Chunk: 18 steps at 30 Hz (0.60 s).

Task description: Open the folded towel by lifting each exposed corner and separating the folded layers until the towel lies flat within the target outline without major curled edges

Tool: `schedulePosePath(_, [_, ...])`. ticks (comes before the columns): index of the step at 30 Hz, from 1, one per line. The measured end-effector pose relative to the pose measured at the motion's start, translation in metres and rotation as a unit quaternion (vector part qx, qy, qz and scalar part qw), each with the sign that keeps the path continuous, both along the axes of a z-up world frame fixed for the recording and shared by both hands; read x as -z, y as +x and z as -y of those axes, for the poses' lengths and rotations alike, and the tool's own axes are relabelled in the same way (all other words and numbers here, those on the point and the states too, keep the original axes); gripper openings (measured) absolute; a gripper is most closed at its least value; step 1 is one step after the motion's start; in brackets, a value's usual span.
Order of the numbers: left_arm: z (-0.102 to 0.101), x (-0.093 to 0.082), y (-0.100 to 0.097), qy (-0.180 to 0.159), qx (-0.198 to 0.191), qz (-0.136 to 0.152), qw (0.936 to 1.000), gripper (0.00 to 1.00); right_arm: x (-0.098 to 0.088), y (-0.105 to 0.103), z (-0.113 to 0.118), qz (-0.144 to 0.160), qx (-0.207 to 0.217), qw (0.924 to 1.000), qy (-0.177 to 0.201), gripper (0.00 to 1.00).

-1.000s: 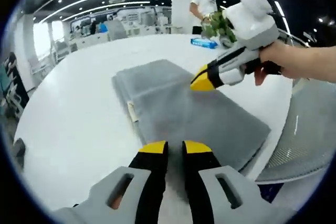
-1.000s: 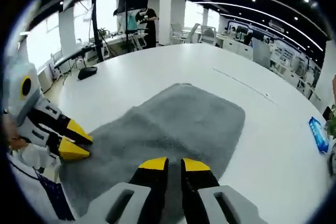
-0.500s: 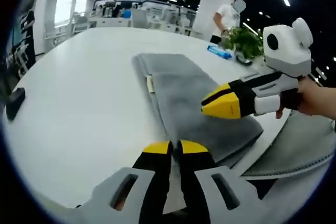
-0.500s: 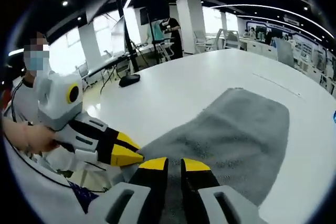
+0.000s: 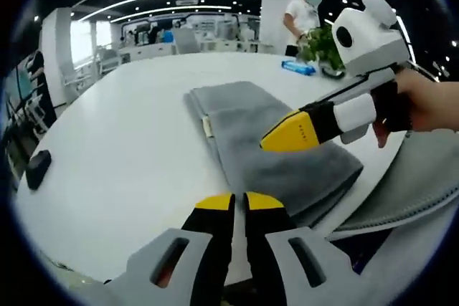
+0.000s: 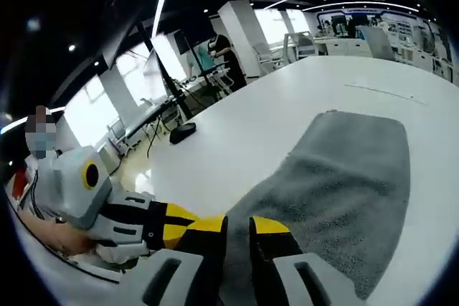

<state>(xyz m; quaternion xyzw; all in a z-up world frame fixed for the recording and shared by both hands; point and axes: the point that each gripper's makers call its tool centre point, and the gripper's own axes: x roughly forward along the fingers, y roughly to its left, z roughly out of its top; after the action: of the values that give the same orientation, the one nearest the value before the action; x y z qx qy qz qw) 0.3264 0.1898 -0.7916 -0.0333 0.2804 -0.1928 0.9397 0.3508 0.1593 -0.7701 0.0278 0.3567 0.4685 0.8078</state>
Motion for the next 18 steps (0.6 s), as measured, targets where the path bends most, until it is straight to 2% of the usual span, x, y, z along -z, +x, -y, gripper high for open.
schedulePosePath(2, [-0.002,0.005,-0.001,0.002,0.001,-0.01,0.9999,0.0,0.003,-0.002,0.0,0.0,-0.004,1.0,-0.005,0.08])
schedulePosePath(3, [-0.002,0.001,-0.001,-0.001,-0.002,0.004,1.0,0.0,0.002,-0.004,0.0,0.001,-0.004,1.0,-0.007,0.08])
schedulePosePath(5, [-0.002,0.0,-0.001,-0.003,-0.003,0.005,1.0,0.0,0.003,-0.005,0.0,-0.009,-0.002,1.0,-0.003,0.09])
schedulePosePath(7, [-0.005,0.005,-0.001,0.003,-0.012,-0.008,0.9999,0.0,0.002,-0.004,-0.001,-0.016,0.002,0.9999,0.003,0.09])
schedulePosePath(11, [-0.003,0.007,0.0,-0.019,-0.023,-0.013,0.9995,0.05,0.004,-0.003,-0.005,-0.013,-0.009,0.9999,-0.004,0.13])
schedulePosePath(15, [0.0,0.009,0.002,0.0,-0.015,-0.014,0.9998,0.03,0.006,-0.004,-0.006,-0.017,-0.012,0.9998,-0.004,0.13])
schedulePosePath(18, [0.0,0.011,0.002,0.0,-0.014,-0.016,0.9998,0.01,0.005,-0.004,-0.005,-0.017,-0.013,0.9998,-0.005,0.13])
